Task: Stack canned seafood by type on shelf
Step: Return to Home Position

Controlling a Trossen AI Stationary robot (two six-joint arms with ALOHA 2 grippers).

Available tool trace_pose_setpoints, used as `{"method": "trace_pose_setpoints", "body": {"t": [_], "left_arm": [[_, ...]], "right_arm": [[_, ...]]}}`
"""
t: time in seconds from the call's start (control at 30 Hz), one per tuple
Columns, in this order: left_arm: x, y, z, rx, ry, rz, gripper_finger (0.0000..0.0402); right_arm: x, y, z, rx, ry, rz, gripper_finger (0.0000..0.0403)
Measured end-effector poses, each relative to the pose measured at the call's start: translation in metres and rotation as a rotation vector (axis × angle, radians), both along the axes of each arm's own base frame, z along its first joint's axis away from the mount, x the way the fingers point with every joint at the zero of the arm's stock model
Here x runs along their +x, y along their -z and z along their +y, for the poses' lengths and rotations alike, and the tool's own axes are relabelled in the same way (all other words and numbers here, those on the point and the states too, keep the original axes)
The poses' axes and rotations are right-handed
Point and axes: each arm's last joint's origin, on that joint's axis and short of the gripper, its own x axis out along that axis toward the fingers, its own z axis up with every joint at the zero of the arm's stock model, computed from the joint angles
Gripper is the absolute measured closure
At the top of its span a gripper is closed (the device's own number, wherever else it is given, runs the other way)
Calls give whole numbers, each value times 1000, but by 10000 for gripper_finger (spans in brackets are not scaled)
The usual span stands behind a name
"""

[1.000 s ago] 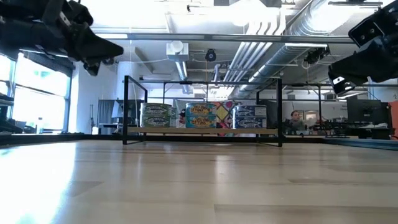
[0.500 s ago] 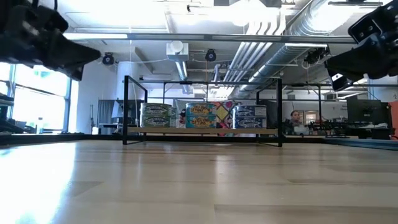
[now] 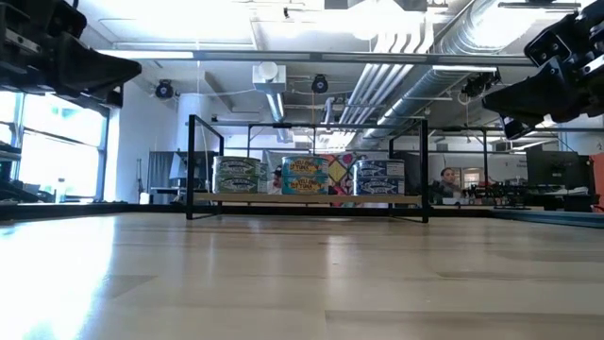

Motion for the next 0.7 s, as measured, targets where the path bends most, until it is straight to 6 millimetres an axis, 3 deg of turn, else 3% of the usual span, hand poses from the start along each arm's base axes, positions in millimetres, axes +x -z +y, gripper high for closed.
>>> {"method": "trace_pose_setpoints", "body": {"t": [0.3,0.53,0.7], "left_arm": [[0,0,0,-56,1,1,402],[0,0,0,-54,1,6,402],[1,1,0,-53,-4,14,402]], "right_arm": [[-8,-8,-1,-55,-25,-91,391],[-16,-19,4,-85,-258,-125,391],[-14,-12,2,-15,-150,-22,391]]}}
